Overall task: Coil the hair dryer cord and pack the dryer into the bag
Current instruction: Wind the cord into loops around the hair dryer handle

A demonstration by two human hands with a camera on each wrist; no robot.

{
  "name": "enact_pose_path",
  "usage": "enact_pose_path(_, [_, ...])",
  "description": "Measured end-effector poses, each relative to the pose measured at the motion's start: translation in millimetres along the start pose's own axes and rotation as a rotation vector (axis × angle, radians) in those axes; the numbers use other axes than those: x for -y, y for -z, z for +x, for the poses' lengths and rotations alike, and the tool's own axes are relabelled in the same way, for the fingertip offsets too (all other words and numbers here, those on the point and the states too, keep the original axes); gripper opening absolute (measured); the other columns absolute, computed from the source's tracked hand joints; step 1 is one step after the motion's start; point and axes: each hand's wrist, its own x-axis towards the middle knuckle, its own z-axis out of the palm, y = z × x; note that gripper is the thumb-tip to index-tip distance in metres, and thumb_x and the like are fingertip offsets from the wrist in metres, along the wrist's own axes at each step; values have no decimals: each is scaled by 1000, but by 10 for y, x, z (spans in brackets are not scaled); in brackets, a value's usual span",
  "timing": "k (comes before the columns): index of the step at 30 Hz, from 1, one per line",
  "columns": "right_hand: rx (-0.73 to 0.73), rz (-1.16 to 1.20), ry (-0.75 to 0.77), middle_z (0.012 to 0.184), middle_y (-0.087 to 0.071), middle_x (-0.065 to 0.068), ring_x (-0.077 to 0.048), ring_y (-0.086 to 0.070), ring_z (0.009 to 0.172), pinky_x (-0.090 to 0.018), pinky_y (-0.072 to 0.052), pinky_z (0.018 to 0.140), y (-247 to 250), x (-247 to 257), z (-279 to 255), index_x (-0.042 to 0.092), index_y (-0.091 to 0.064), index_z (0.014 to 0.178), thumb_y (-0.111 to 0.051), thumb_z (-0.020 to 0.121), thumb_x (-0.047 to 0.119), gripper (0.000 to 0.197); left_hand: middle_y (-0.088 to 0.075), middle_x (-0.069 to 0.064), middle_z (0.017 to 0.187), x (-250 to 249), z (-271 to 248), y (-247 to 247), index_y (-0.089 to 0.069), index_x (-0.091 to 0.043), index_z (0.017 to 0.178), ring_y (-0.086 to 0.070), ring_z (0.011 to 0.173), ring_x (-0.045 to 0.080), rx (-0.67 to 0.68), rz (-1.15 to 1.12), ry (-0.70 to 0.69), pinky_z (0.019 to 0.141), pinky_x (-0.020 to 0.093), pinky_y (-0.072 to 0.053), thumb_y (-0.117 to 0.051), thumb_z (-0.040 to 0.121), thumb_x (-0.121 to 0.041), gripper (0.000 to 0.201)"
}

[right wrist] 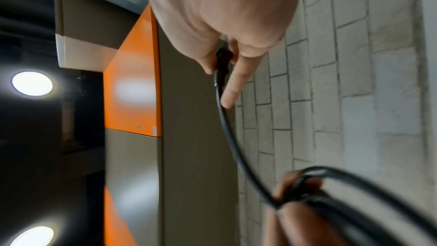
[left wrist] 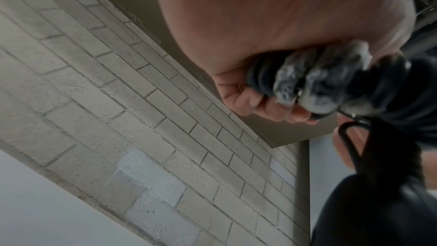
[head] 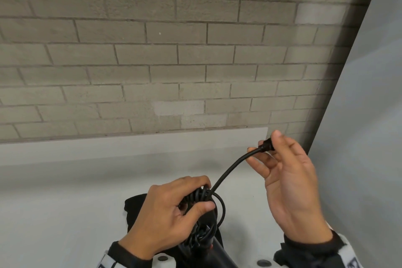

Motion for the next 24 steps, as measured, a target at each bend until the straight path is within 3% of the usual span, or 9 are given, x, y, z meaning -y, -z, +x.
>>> enact_pose_path(3, [-114, -42, -6, 80, -64, -8, -19, -66, 61, -25, -57, 55, 80, -233, 95, 9, -57, 101, -64, 89, 18, 17, -68, -22, 87, 9, -12, -11, -64, -35, 112, -66, 76, 2, -17, 0, -9, 66, 13, -50, -55, 90, -60, 34])
enact_pose_path(6, [-140, -98, -57, 87, -60, -15, -19, -66, 58, -26, -58, 57, 172, -473, 94, 12, -51, 118, -59, 94, 14, 25, -69, -17, 87, 15, -30, -13, -62, -38, 113, -68, 77, 8, -33, -24, 7, 65, 26, -54, -58, 89, -58, 31])
enact_pose_path(8, [-74, -154, -73, 91, -57, -17, -21, -66, 66, -28, -58, 61, 211, -572, 68, 9, -58, 109, -53, 97, 14, 14, -69, -18, 85, 15, -35, -14, -66, -37, 110, -67, 76, 9, -41, -58, 21, 65, 28, -54, -63, 87, -52, 27])
enact_pose_path(10, [-3, -189, -92, 96, -58, -15, -27, -66, 77, -32, -58, 68, 255, -645, 46, 5, -63, 104, -48, 99, 11, 17, -68, -17, 82, 22, -37, -21, -69, -35, 107, -66, 73, 10, -53, -95, 38, 63, 27, -53, -67, 86, -47, 24])
enact_pose_path(14, [136, -337, -116, 91, -68, -4, -32, -68, 83, -45, -56, 80, 338, -718, -35, 9, -64, 108, -52, 95, 5, 18, -68, -21, 80, 47, -46, -46, -73, -31, 104, -65, 72, 6, -85, -172, 62, 67, 12, -46, -71, 83, -40, 23])
enact_pose_path(17, [262, -581, -125, 93, -67, 1, -23, -65, 65, -37, -56, 67, 360, -728, -128, 18, -64, 100, -65, 89, 30, 16, -70, -17, 83, 77, -48, -62, -75, -28, 103, -67, 74, 8, -92, -213, 64, 67, 14, -48, -72, 82, -39, 23])
enact_pose_path(19, [347, -695, -177, 78, -62, -1, -18, -52, 56, -30, -47, 58, 354, -714, -179, 19, -64, 88, -62, 85, 43, 24, -71, -16, 83, 91, -43, -66, -75, -25, 103, -66, 71, 7, -96, -223, 53, 65, 13, -47, -72, 83, -38, 24])
enact_pose_path(21, [389, -687, -226, 67, -55, -6, -17, -46, 56, -30, -42, 58, 352, -713, -214, 16, -66, 82, -61, 88, 38, 23, -72, -13, 85, 94, -31, -77, -75, -24, 103, -69, 74, 11, -95, -225, 48, 64, 19, -51, -73, 83, -38, 25])
enact_pose_path(24, [345, -514, -284, 70, -65, -10, -19, -58, 63, -32, -52, 66, 326, -727, -244, 16, -71, 96, -63, 91, 21, 10, -74, -13, 87, 78, -8, -101, -75, -25, 103, -71, 77, 12, -105, -224, 40, 66, 21, -54, -73, 82, -37, 24])
